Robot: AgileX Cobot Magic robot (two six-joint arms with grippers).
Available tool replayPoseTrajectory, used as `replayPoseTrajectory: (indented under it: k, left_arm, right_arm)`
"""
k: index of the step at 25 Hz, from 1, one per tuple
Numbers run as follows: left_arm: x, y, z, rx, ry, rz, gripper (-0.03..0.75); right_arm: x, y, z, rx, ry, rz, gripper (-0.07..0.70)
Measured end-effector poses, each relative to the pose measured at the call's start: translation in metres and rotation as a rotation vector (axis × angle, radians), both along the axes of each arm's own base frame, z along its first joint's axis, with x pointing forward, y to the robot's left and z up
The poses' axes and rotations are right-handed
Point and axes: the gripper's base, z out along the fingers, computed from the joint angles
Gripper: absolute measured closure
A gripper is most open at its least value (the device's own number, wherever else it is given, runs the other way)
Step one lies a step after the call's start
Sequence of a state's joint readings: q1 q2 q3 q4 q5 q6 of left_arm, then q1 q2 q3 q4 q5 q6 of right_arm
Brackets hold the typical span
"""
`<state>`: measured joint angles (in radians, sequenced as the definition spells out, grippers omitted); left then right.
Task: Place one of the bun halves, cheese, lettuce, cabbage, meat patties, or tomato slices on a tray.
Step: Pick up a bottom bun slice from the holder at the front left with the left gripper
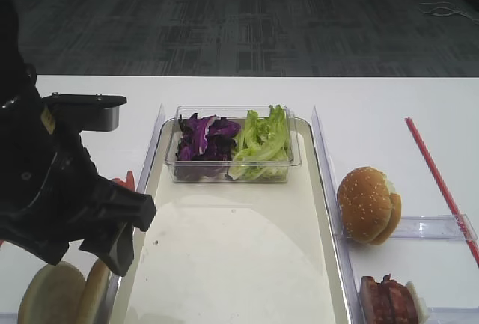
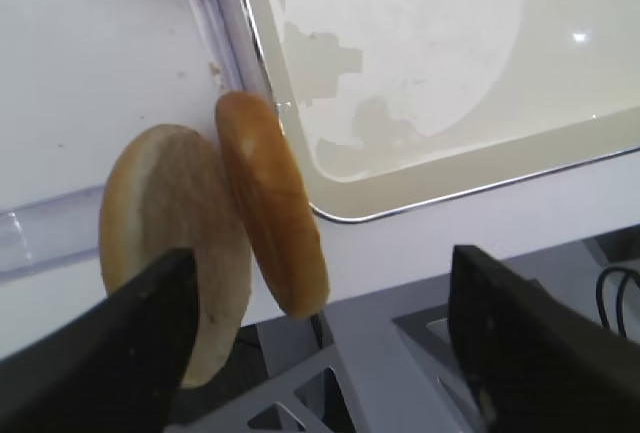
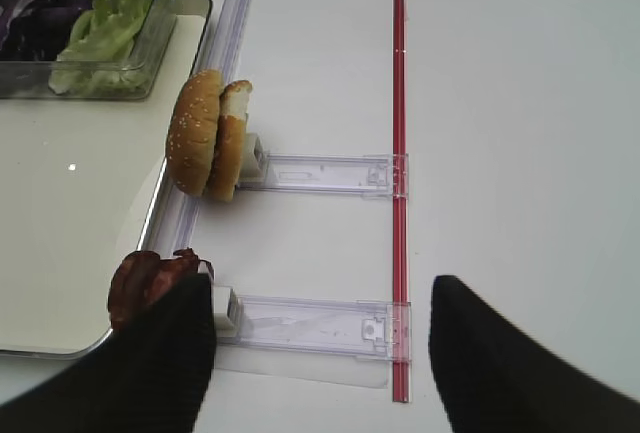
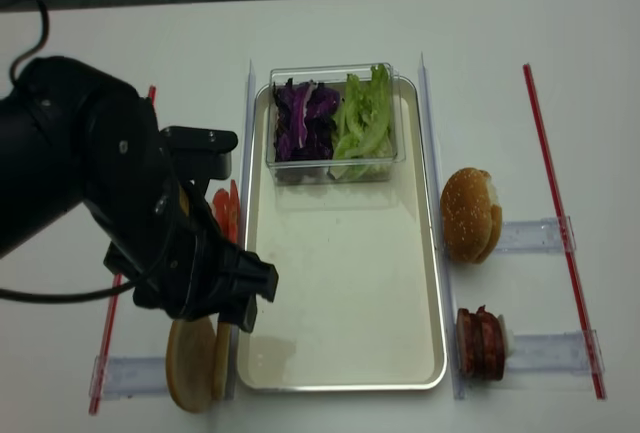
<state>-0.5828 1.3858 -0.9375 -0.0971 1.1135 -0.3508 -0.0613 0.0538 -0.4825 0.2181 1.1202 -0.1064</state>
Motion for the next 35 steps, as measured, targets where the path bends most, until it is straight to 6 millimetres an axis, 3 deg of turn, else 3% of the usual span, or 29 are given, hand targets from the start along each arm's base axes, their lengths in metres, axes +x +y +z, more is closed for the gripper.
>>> replayPoseTrajectory:
  k: [24,35]
  left_arm:
    - [0.015,-0.01,-0.034,0.075,0.085,0.048,0.192]
    - [0.011,-0.018,-0.037,0.119,0.055,0.033,0.261]
  right_arm:
    - [0.0,0.0,0.0,0.0,0.0,0.0,0.162]
    - [0.0,0.0,0.0,0.0,0.0,0.0,0.162]
